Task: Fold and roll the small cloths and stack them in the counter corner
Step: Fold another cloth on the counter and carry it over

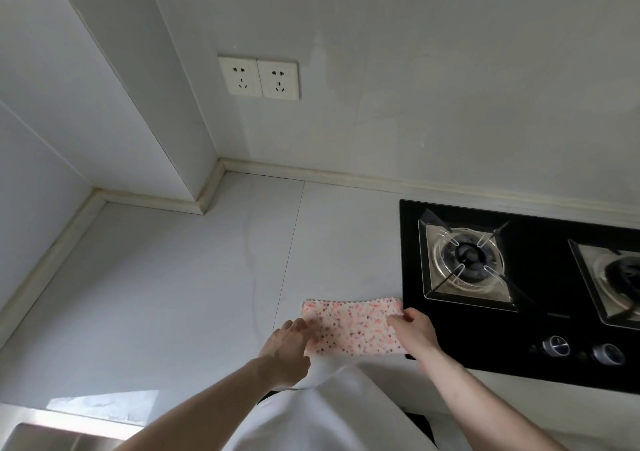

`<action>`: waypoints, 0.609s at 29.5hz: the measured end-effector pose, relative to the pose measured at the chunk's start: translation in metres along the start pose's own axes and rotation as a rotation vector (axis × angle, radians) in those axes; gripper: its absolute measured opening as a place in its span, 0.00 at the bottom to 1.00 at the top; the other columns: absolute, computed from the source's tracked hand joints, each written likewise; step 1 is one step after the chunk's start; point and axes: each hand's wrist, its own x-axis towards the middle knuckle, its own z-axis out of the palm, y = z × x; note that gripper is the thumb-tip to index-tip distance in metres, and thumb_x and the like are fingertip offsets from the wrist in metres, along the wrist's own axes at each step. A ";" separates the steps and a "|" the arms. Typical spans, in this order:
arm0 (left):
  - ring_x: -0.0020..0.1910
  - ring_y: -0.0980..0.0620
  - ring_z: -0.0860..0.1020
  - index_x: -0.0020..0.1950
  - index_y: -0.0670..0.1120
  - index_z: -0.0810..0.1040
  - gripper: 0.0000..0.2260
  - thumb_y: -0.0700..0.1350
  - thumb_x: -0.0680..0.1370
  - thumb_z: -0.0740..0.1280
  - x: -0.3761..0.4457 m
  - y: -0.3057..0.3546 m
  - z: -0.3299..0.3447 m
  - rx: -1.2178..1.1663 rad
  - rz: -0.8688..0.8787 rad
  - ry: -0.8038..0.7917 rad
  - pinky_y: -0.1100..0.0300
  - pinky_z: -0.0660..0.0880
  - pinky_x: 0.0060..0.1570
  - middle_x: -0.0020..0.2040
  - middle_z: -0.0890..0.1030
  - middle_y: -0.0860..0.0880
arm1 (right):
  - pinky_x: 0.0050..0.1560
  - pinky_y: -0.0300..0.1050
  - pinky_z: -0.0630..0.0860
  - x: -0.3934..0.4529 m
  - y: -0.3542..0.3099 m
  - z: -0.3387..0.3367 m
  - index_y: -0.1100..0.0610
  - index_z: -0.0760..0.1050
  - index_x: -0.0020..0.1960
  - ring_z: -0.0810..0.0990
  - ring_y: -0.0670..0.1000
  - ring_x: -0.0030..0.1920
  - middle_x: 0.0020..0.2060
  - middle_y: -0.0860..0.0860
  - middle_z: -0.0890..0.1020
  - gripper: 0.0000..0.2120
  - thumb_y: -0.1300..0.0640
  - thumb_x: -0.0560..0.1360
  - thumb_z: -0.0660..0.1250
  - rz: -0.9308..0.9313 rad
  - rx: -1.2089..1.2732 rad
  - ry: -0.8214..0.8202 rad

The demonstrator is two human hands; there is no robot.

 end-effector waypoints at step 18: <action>0.68 0.53 0.71 0.66 0.55 0.76 0.17 0.44 0.78 0.65 -0.033 -0.004 0.014 -0.195 -0.058 0.092 0.57 0.71 0.66 0.67 0.72 0.55 | 0.40 0.37 0.77 -0.043 -0.047 0.084 0.53 0.79 0.49 0.84 0.46 0.40 0.42 0.49 0.86 0.04 0.52 0.77 0.70 -0.249 -0.082 -0.187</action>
